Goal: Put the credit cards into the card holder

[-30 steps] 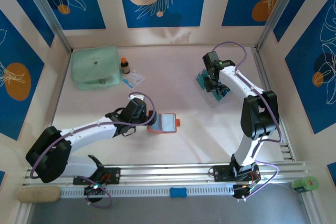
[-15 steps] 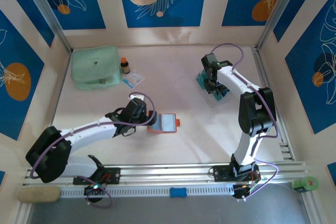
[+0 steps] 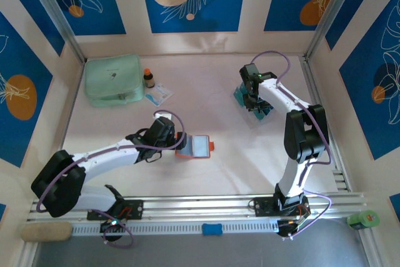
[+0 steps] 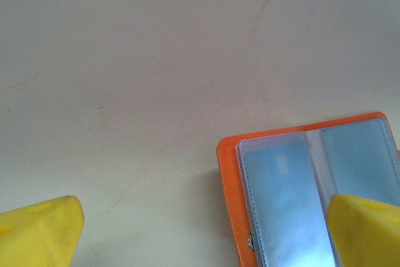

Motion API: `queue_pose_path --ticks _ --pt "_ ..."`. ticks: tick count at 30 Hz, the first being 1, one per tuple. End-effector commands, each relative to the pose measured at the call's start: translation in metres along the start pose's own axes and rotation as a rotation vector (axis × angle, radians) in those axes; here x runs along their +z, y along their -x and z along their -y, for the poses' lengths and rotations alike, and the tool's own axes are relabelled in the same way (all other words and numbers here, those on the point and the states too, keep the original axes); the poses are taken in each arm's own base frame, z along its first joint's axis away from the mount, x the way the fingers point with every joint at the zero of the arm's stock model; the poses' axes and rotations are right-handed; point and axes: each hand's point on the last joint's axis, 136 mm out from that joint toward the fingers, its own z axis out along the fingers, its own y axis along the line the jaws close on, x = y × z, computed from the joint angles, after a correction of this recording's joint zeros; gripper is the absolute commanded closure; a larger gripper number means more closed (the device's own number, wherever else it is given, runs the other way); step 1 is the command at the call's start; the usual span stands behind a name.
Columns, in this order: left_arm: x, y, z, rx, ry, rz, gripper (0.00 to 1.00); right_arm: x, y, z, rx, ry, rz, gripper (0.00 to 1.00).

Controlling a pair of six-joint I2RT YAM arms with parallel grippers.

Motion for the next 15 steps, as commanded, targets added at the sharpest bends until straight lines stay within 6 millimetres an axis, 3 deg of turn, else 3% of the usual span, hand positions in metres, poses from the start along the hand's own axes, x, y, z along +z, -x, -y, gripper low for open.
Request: queue_pose_path --ticks 1,15 --pt "0.000 0.010 0.004 -0.004 -0.017 0.018 0.01 -0.018 0.012 0.008 0.000 -0.015 0.046 0.65" --pt "-0.002 0.011 0.004 -0.004 -0.017 0.025 0.00 0.014 -0.005 0.002 -0.028 -0.039 -0.039 0.65"
